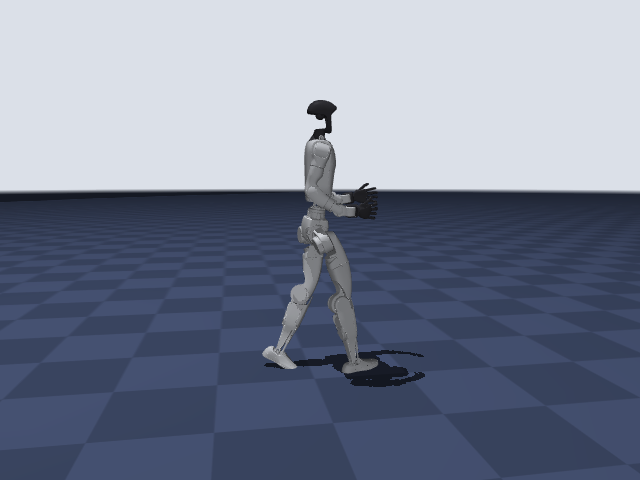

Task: Walk run

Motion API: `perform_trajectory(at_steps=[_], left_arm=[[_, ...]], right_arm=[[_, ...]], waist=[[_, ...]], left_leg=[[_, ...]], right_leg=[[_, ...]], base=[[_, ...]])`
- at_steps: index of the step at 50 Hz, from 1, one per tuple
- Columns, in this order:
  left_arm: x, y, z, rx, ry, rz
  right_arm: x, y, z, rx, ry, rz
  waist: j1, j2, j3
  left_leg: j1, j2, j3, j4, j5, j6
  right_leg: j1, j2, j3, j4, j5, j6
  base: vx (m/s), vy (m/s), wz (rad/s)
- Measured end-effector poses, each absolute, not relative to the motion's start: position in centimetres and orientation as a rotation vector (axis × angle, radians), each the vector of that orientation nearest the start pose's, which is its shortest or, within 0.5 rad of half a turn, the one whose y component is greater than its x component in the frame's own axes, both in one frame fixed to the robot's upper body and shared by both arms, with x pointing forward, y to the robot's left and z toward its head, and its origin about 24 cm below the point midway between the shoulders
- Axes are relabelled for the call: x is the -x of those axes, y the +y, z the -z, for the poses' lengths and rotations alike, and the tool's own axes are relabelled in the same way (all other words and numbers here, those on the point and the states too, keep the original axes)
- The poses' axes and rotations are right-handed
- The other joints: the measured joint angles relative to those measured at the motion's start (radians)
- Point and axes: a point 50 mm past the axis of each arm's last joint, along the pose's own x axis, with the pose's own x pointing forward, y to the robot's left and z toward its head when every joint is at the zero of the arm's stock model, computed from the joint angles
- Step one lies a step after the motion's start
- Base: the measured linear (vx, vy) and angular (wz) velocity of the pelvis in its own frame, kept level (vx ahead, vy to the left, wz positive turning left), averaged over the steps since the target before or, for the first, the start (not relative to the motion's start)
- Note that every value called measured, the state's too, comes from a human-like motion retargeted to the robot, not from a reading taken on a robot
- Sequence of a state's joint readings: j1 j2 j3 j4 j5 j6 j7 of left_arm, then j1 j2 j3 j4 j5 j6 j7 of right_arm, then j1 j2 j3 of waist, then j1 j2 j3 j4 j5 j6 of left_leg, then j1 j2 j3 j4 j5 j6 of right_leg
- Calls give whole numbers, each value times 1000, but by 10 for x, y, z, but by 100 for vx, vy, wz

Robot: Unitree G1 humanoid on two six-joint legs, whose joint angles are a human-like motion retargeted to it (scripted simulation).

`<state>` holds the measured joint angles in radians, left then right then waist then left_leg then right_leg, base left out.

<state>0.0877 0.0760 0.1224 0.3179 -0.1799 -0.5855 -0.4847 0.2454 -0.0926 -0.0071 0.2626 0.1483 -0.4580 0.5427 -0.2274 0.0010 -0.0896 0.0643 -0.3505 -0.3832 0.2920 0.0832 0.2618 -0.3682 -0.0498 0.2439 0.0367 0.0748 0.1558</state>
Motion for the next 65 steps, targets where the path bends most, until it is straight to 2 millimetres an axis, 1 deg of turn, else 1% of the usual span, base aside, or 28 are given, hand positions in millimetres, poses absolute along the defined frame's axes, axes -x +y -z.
perform_trajectory(at_steps=[2,3,5,8,9,12,18,23,26,28,30,32,35,36,38,40,43,44,45,48,51,53,55,57,58,60,62,65], left_arm=[[-194,181,10,56,-129,241],[-180,180,21,76,-78,225],[-153,178,42,109,23,217],[-128,166,64,173,138,188],[-123,165,68,196,160,176],[-113,166,75,236,203,168],[-119,178,67,188,168,144],[-130,173,61,199,122,61],[-136,168,62,254,109,-27],[-137,166,63,295,111,-85],[-138,164,65,332,115,-130],[-142,162,66,361,113,-135],[-153,162,62,388,85,-115],[-161,162,56,386,51,-89],[-176,163,45,366,-10,-45],[-191,167,34,327,-64,-14],[-214,169,15,271,-147,49],[-220,170,8,250,-174,76],[-226,170,1,228,-200,104],[-242,176,-21,130,-277,186],[-249,185,-35,33,-329,219],[-246,191,-35,-11,-325,208],[-237,193,-23,-10,-278,180],[-224,191,-4,30,-206,158],[-214,190,6,51,-163,154],[-192,183,26,78,-73,190],[-177,177,37,105,-16,216],[-149,169,51,190,57,199]], right_arm=[[-185,-162,18,19,16,-490],[-187,-161,16,43,15,-525],[-192,-162,13,73,7,-557],[-198,-162,12,68,9,-581],[-200,-162,11,67,8,-585],[-207,-162,6,87,-14,-569],[-216,-169,-8,83,-88,-522],[-223,-181,-11,38,-91,-513],[-222,-185,-10,64,-87,-504],[-218,-183,-5,77,-70,-502],[-213,-179,1,70,-48,-505],[-206,-177,8,48,-24,-490],[-197,-170,16,4,14,-487],[-195,-170,18,-7,21,-474],[-191,-173,20,-21,34,-441],[-185,-180,23,-35,47,-400],[-173,-189,28,-82,65,-330],[-169,-192,29,-100,69,-309],[-165,-194,30,-119,73,-289],[-159,-198,32,-165,72,-241],[-163,-196,30,-178,54,-231],[-169,-193,28,-168,49,-249],[-177,-190,25,-139,47,-281],[-188,-184,19,-98,31,-325],[-191,-180,16,-84,23,-350],[-198,-177,11,-90,5,-361],[-207,-176,5,-110,-15,-375],[-214,-173,-7,-103,-60,-414]], waist=[[-3,0,-7],[-6,9,-14],[-4,43,-32],[8,38,-45],[13,22,-48],[39,-17,-44],[176,-36,1],[252,-21,5],[241,-1,-14],[224,-19,-27],[242,-61,-39],[247,-60,-53],[205,6,-39],[201,43,-30],[204,106,-24],[212,137,-24],[153,161,-24],[122,165,-28],[90,166,-33],[-5,161,-29],[-36,115,-1],[-45,97,21],[-61,103,29],[-74,103,17],[-72,107,9],[-55,108,13],[-15,107,38],[34,35,19]], left_leg=[[24,-11,63,65,115,-6],[18,-3,118,117,200,-23],[-61,44,224,276,370,-134],[-187,137,421,499,440,-302],[-225,132,458,539,380,-285],[-354,126,559,616,140,-156],[-571,182,695,505,-137,-83],[-652,237,850,161,-216,-42],[-620,195,941,-58,-231,-50],[-563,172,987,-123,-183,-10],[-500,171,995,-137,-219,0],[-477,175,926,-107,-277,0],[-440,236,793,-26,-345,0],[-409,251,739,-12,-372,0],[-361,278,651,0,-409,0],[-319,278,580,-21,-413,0],[-249,247,429,-91,-377,0],[-231,236,382,-108,-365,0],[-215,224,337,-123,-352,0],[-157,208,245,-135,-334,0],[-72,166,192,-137,-294,0],[-2,139,181,-133,-231,0],[55,118,201,-116,-119,0],[61,123,245,-40,66,-73],[44,125,282,29,191,-127],[-40,150,374,260,401,-189],[-159,238,488,540,427,-181],[-344,192,539,693,244,-123]], right_leg=[[36,-29,-71,50,26,1],[58,-25,-57,78,-21,0],[69,-47,-104,140,-93,14],[126,-91,-195,139,-136,-3],[146,-109,-224,129,-141,-15],[210,-154,-327,94,-151,-33],[341,-111,-491,24,-188,-35],[428,-37,-626,-7,-216,-9],[475,16,-715,-7,-185,23],[513,25,-753,6,-134,53],[539,11,-729,53,-22,91],[517,16,-699,160,198,104],[456,58,-614,392,437,51],[410,101,-542,496,444,20],[325,167,-429,633,368,-16],[231,164,-378,708,276,-74],[68,70,-443,748,98,-217],[21,32,-473,734,56,-234],[-24,-2,-497,711,24,-238],[-138,-19,-467,534,-13,-111],[-205,-48,-410,341,-73,-45],[-212,-54,-367,236,-124,0],[-203,-69,-370,199,-125,16],[-191,-47,-371,263,-116,-81],[-163,-65,-368,303,-181,-75],[-121,37,-151,363,-286,-87],[-54,-69,-399,387,-314,-97],[58,-90,-392,342,-382,-97]], base=[[96,-6,93],[97,-11,121],[83,-14,156],[64,-9,159],[57,-6,150],[51,-8,166],[52,-14,111],[57,-12,120],[83,-11,150],[96,-35,125],[117,-54,44],[103,-26,96],[117,6,142],[91,8,153],[78,5,159],[84,-4,162],[88,-14,268],[77,-20,329],[86,-31,329],[101,-49,295],[105,-51,146],[108,-28,68],[115,-19,65],[107,-32,58],[120,-51,44],[133,-61,48],[123,-55,17],[128,-42,23]])
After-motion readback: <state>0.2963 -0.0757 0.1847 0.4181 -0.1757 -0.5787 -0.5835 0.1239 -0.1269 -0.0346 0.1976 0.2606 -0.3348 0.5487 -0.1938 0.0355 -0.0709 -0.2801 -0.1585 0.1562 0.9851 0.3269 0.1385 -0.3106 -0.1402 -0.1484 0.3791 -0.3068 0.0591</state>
